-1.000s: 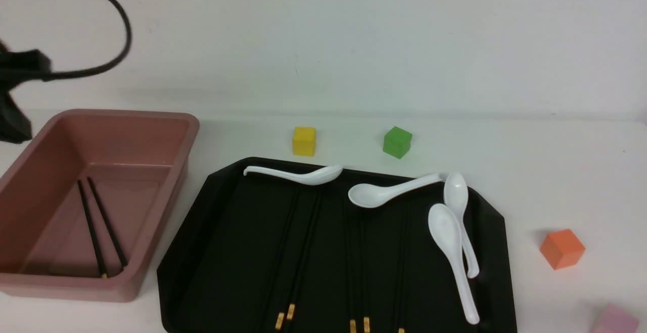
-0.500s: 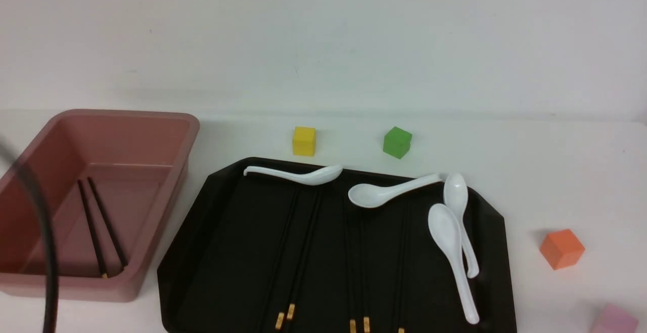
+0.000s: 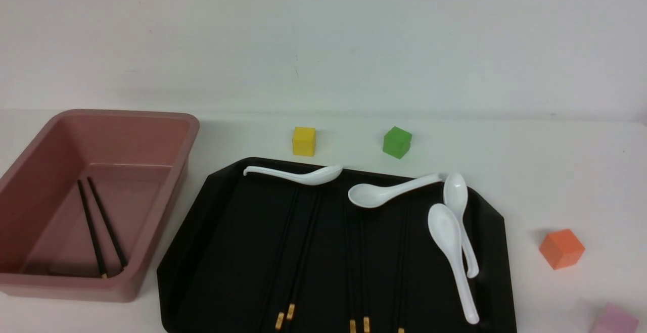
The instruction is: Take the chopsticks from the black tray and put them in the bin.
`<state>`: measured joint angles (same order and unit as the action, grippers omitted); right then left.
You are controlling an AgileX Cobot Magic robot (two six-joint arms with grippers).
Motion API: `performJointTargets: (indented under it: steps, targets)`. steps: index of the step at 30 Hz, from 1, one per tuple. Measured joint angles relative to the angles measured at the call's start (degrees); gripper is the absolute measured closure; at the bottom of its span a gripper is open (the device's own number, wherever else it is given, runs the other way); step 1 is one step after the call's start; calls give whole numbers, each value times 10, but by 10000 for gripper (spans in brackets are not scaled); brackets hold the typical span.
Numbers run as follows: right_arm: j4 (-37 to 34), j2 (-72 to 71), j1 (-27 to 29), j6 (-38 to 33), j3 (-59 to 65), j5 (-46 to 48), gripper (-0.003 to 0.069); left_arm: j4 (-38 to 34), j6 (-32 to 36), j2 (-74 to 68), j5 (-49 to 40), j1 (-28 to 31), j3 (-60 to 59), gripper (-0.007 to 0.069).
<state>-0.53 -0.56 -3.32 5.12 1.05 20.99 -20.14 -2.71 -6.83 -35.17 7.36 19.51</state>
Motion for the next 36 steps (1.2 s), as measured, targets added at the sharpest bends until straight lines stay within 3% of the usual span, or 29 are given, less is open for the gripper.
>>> performJointTargets:
  steps: [7,15,20,36]
  targets:
    - [1,0,0,0,0,0,419,11,0,8,62,-4,-61,636]
    - [1,0,0,0,0,0,419,92,-59,65,136,-86,-168,634]
    - [1,0,0,0,0,0,419,137,-85,75,140,-115,-209,629]
    - [1,0,0,0,0,0,419,139,-88,75,135,-117,-212,622]
